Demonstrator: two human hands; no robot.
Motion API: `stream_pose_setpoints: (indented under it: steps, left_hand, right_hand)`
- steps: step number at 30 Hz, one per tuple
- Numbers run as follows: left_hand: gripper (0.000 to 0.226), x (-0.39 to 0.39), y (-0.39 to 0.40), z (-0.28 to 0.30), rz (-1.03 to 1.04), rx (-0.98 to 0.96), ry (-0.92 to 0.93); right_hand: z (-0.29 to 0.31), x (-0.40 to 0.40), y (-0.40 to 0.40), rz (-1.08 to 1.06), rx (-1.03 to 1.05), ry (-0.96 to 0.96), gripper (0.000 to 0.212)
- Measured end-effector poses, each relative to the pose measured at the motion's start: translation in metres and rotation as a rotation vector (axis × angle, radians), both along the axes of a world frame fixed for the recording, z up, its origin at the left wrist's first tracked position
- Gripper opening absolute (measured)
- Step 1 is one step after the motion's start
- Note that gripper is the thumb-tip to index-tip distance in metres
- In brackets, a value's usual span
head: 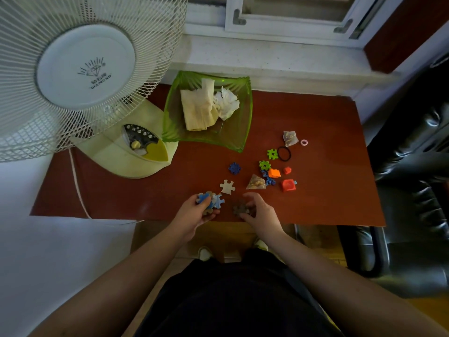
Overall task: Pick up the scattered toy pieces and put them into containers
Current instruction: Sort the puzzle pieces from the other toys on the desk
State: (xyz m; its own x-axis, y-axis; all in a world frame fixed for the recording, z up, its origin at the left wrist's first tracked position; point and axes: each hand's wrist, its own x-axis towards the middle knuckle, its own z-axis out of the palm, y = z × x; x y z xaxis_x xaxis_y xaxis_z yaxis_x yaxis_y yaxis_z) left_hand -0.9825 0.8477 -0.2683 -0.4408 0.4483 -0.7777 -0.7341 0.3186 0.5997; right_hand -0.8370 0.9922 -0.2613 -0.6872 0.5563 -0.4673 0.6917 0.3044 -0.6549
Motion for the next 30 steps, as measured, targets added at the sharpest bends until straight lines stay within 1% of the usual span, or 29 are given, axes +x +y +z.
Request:
stream_pose_setpoints:
  steps: [3,7,9,12,17,19,23,26,30]
  left_hand:
    - [0.027,0.0,-0.007,-0.001,0.006,0.007,-0.016]
    - [0.027,0.0,-0.013,0.002,0.013,0.027,-0.033]
    - [0.025,0.0,-0.014,0.004,0.025,0.047,-0.049]
    - [0.024,0.0,-0.012,0.007,0.004,0.073,-0.053]
    - [0.025,-0.001,-0.009,0.006,-0.003,0.061,-0.018]
    - [0.026,-0.001,-0.008,0.005,-0.01,0.052,0.003]
    - [0.024,-0.003,-0.008,0.005,-0.026,0.04,0.041]
    - [0.019,-0.003,-0.005,0.005,-0.038,0.036,0.065]
    - [0.024,-0.002,0.003,0.008,-0.079,0.058,0.097]
  right_hand:
    - [0.001,-0.011,0.0,0.09,0.072,-0.001,0.055]
    - [0.001,-0.025,0.004,0.122,0.094,-0.142,0.066]
    - [0.0,-0.029,0.007,0.13,0.119,-0.189,0.061]
    - [0.0,-0.028,0.009,0.158,0.174,-0.21,0.054]
    - [-0.001,-0.025,0.007,0.186,0.229,-0.167,0.044]
    - [-0.002,-0.023,0.005,0.161,0.189,-0.159,0.044]
    - [-0.001,-0.019,0.005,0.007,0.025,-0.076,0.044]
    - [0.005,-0.017,0.007,-0.053,-0.042,0.007,0.03]
    - [0.018,-0.025,0.005,-0.13,-0.135,0.12,0.018]
